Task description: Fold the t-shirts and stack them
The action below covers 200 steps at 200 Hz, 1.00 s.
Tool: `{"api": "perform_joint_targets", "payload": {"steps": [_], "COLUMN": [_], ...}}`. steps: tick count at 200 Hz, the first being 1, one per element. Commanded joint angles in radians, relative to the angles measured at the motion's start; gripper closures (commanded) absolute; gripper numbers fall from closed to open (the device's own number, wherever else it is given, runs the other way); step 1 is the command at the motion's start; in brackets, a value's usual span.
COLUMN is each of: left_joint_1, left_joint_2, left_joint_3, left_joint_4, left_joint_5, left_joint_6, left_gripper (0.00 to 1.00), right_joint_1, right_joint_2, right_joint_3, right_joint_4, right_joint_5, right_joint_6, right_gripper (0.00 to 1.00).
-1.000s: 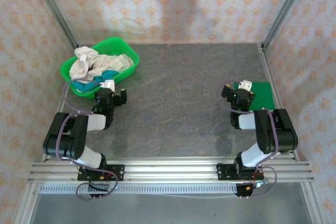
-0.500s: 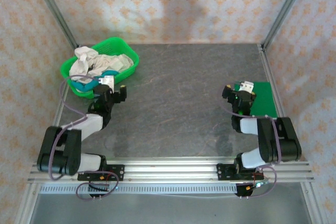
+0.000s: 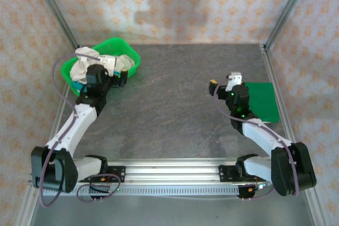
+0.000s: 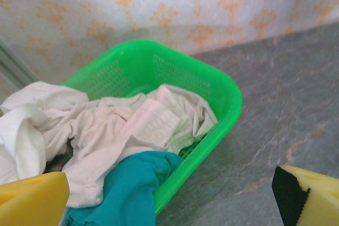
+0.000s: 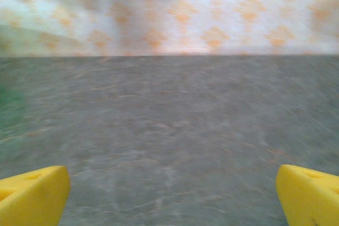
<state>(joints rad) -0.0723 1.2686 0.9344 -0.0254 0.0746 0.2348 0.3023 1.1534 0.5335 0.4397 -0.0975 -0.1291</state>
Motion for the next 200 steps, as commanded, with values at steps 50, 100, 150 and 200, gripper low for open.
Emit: {"api": "perform_joint_targets", "payload": {"steps": [50,100,150,200], "left_joint_1": [-0.003,-0.003,-0.003,-0.001], "left_joint_2": [0.419,0.635,0.743,0.761], "left_joint_3": [0.460,0.665,0.757,0.788], "left_joint_4": [-0.550,-0.692,-0.720,-0.702], "left_joint_5": [0.017,-0.030,-0.056,-0.100], "left_joint_6": [0.211,0.212,0.172,0.024], "left_gripper": [0.01,0.14,0.55,0.79], "right_joint_1": [0.225,0.250,0.250,0.251], "right_joint_2": [0.109,0.117,0.100,0.098], "right_joint_3": [0.239,0.269,0.257,0.260], "right_joint_4": [-0.249,-0.275,-0.296,-0.293], "right_joint_5": [-0.124,-0.110,-0.076,-0.078], "right_joint_6": [-0.138,-0.142,-0.149,-0.136], "right_gripper": [0.01,0.01,0.01,0.01]}}
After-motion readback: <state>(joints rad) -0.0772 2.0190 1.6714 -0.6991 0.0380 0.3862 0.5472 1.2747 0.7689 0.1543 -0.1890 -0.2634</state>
